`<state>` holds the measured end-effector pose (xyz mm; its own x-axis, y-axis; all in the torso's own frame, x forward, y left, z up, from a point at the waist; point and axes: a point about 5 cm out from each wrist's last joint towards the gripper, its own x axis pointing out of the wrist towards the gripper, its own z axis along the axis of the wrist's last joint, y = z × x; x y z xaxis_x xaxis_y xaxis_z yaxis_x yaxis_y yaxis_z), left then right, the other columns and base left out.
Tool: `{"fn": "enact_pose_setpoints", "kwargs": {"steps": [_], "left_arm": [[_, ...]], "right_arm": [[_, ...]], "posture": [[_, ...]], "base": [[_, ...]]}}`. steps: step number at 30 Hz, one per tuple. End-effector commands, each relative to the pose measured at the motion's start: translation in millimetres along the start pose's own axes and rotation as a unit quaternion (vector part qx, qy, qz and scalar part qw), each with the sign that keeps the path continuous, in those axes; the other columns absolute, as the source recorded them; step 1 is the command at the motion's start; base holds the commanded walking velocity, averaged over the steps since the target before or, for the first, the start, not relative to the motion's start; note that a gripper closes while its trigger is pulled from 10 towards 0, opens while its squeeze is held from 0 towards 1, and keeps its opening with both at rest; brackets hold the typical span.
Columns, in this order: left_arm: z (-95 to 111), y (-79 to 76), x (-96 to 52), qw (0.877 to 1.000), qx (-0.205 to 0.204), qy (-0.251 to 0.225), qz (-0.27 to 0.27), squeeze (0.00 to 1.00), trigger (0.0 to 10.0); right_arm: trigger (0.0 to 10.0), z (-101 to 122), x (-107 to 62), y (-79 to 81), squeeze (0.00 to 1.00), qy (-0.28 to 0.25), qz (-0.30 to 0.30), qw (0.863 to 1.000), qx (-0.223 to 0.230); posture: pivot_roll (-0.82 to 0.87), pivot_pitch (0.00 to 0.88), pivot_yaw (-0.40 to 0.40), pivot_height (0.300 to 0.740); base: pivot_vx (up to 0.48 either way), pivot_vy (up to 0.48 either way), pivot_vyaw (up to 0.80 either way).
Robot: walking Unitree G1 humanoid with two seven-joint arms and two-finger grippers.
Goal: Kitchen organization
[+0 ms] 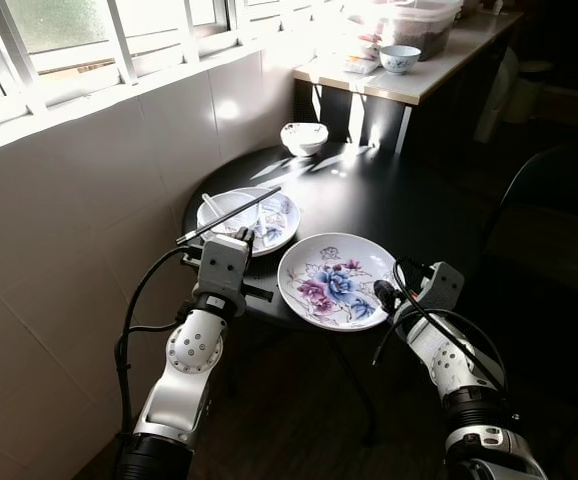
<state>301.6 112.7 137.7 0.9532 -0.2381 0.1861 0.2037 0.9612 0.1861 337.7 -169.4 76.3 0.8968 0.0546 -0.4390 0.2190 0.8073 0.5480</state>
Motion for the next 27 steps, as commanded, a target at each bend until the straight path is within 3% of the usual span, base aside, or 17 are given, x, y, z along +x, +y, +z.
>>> {"fn": "enact_pose_setpoints", "kwargs": {"steps": [1,7,8,9,10,11,12,23,27], "left_arm": [[-1,0.9,1.8,1.000,0.009,0.002,0.001,0.00,10.0],[-2,0.7,1.4,1.000,0.010,0.003,0.002,0.00,10.0],[-2,0.7,1.4,1.000,0.010,0.004,0.002,0.00,10.0],[-2,0.6,1.2,1.000,0.010,0.004,0.002,0.00,10.0],[-2,0.5,1.0,1.000,0.010,0.005,0.002,0.00,10.0],[-3,0.5,0.8,1.000,0.010,0.005,0.002,0.00,10.0],[-3,0.6,0.4,1.000,0.011,0.006,0.002,0.00,10.0],[-5,0.1,0.5,1.000,0.013,0.009,0.001,0.00,10.0],[-6,-0.2,0.0,1.000,0.013,0.011,0.001,0.00,10.0]], "right_arm": [[10.0,1,2.1,5.8,0.00,0.015,0.016,1.000,0.006],[10.0,-3,2.8,6.8,0.00,0.027,0.017,0.999,0.006],[8.9,-3,2.9,6.6,0.00,0.028,0.015,0.999,0.006],[4.3,-3,3.1,5.3,0.00,0.028,0.008,1.000,0.005],[3.9,-4,3.3,3.8,0.00,0.028,0.001,1.000,0.004],[1.5,-4,3.4,2.5,0.00,0.027,-0.004,1.000,0.005],[0.0,-5,3.3,-0.4,0.00,0.026,-0.014,1.000,0.009],[0.0,-1,1.9,-5.8,0.00,0.015,-0.055,0.998,0.003],[0.0,12,-0.6,-7.4,0.00,-0.023,-0.082,0.996,-0.029]], "posture": [[0.10,0.000,0.008,0.740],[0.10,0.000,0.006,0.740],[0.10,0.000,0.006,0.740],[0.10,0.000,0.006,0.740],[0.10,0.000,0.006,0.740],[0.10,0.000,0.006,0.740],[0.10,0.000,0.006,0.740],[0.10,0.000,0.010,0.740],[0.10,0.000,0.010,0.740]], "base": [[0.000,0.000,0.00],[0.000,0.000,0.00],[0.000,0.000,0.00],[0.000,0.000,0.00],[0.000,0.000,0.00],[0.000,0.000,0.00],[0.000,0.000,0.00],[0.000,0.000,0.00],[0.000,0.000,0.00]]}}
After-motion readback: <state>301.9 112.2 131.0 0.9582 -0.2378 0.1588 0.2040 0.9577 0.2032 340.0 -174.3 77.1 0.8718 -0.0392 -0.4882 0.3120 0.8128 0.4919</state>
